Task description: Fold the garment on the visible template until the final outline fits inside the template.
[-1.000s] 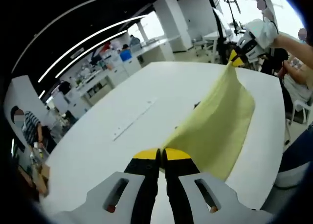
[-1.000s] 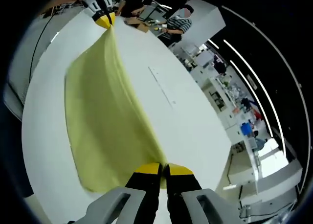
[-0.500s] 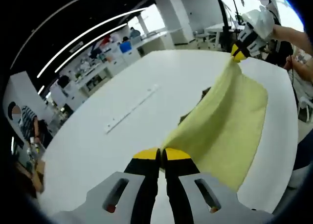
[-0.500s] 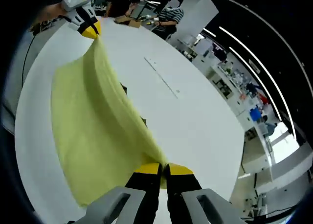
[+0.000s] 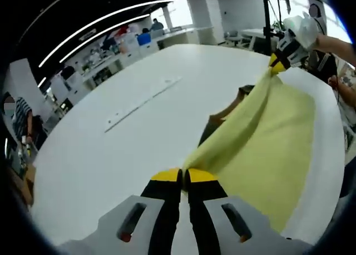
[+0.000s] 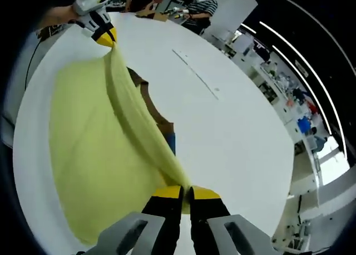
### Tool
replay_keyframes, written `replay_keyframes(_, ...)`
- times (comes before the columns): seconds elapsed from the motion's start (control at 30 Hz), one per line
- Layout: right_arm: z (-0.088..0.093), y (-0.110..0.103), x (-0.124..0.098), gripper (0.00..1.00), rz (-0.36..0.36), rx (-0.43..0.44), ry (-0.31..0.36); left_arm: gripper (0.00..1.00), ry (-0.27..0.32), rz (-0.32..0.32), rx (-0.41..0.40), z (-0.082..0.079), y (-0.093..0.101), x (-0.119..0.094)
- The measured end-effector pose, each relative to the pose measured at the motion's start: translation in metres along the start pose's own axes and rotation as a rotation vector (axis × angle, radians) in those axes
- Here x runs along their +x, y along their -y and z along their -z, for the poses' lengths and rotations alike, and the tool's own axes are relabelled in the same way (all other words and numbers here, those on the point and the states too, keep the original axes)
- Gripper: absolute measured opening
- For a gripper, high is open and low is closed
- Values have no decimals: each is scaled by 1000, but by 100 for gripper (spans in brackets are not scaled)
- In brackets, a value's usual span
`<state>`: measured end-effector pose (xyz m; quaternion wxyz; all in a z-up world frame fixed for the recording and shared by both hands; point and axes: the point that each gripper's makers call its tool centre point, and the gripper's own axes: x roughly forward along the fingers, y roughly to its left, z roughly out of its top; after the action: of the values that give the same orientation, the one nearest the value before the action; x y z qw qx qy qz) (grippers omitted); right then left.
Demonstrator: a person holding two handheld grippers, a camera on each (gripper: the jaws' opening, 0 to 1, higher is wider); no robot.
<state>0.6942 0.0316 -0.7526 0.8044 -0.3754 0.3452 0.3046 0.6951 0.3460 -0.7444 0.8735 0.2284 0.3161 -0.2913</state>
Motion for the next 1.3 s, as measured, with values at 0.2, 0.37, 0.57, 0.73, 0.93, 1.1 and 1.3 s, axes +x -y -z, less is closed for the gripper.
replay_keyframes(0.2, 6, -2, 9, 3, -38, 9, -4, 2, -50, 0, 59, 11, -1, 9)
replay_keyframes(0.37, 13, 0, 12, 9, -49, 15, -21, 4, -38, 28, 53, 15, -4, 9)
replay_keyframes(0.57, 7, -9, 5, 23, -98, 26, 48, 11, 4, 82, 37, 14, 1, 6)
replay_keyframes(0.73, 10, -14, 11, 18, -103, -7, 41, 14, -3, 92, 88, 19, 4, 9)
replay_keyframes(0.93, 16, -18, 18, 14, -90, -37, 27, 12, -4, 57, 181, 22, 2, 13)
replay_keyframes(1.1, 18, -20, 21, 0, -92, -7, 40, 4, 13, 38, 175, 20, -1, 13)
replay_keyframes(1.3, 18, -15, 20, 0, -73, -1, 39, 0, 44, 7, 129, 11, -8, 10)
